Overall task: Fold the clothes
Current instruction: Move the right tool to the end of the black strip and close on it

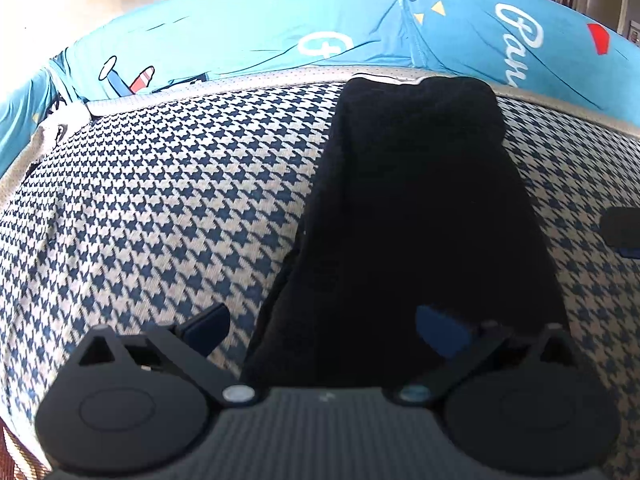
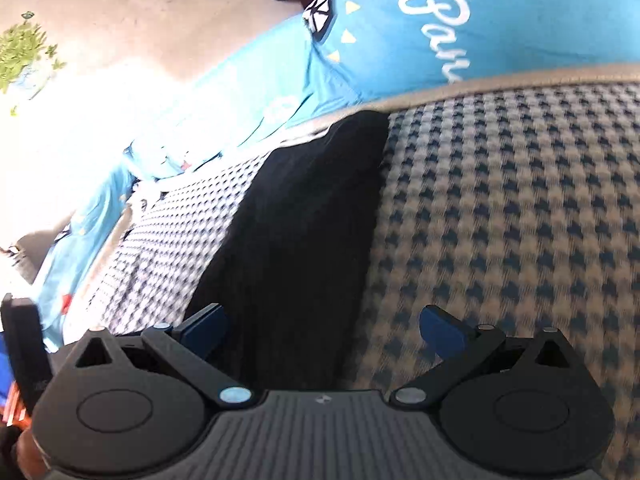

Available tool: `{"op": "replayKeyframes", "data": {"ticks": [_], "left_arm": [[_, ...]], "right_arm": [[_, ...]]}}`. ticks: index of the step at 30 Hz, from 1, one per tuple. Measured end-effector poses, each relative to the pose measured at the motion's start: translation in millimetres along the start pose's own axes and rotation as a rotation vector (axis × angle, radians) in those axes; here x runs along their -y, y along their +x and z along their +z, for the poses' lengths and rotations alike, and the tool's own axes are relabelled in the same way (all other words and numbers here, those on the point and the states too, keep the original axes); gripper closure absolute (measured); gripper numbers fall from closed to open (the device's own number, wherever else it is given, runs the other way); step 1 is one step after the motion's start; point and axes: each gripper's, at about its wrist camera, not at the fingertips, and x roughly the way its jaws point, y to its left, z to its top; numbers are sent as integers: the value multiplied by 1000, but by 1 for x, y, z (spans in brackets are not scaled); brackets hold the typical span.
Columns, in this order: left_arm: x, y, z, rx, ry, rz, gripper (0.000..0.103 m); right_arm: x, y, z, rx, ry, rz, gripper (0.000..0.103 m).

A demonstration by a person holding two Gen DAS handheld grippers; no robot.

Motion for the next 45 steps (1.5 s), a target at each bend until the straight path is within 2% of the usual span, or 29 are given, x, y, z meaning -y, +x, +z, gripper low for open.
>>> {"op": "replayKeyframes", "data": {"ticks": [3, 14, 21, 30, 35, 38, 41, 43, 45], "left_arm": [[-2, 11, 8, -9, -19, -1, 0], [-19, 38, 31, -26, -84, 48, 0], [-26, 48, 34, -67, -135, 11, 0], [-25, 53, 36, -94, -139, 11, 0], [-27, 55, 35, -98, -137, 47, 0], [-34, 57, 36, -90, -159, 95, 0], [-43, 62, 35, -110, -212, 65, 0], [-43, 62, 34, -107, -213, 66, 0], [-41, 61, 35, -102, -194, 76, 0]], "right_arm": [[6, 18, 12, -12, 29, -24, 0], [5, 60, 39, 70, -41, -17, 1], [21, 72, 57, 100, -11, -6, 24], [36, 89, 69, 104, 48, 66, 33], [45, 96, 72, 111, 81, 101, 33], [50, 100, 74, 116, 105, 136, 33], [52, 105, 77, 119, 105, 158, 33], [51, 109, 78, 122, 96, 162, 34], [49, 113, 80, 125, 83, 160, 41]]}}
